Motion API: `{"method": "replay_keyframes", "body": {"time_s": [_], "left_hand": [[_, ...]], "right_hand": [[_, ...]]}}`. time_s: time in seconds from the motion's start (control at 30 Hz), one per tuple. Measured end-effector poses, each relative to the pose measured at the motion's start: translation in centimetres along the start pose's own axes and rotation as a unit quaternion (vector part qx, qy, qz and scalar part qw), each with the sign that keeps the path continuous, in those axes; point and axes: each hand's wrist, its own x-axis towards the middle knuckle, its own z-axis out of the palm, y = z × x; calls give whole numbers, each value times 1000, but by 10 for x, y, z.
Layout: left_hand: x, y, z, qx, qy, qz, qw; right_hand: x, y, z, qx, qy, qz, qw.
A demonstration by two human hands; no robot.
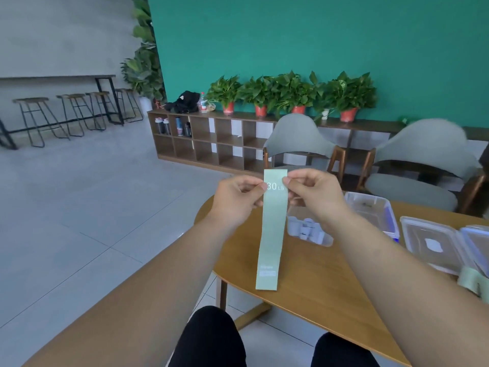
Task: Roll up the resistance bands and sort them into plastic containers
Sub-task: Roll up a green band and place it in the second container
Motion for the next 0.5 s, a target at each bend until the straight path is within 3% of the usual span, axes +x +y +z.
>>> {"method": "replay_keyframes", "body": {"time_s": [0.37, 0.5], "left_hand": [[52, -87, 5, 22, 38, -100, 994], [73, -116, 16, 7, 47, -127, 991]], "right_hand": [[67, 89, 53, -90, 22, 38, 995], [86, 115, 66, -67, 39, 72, 994]]}}
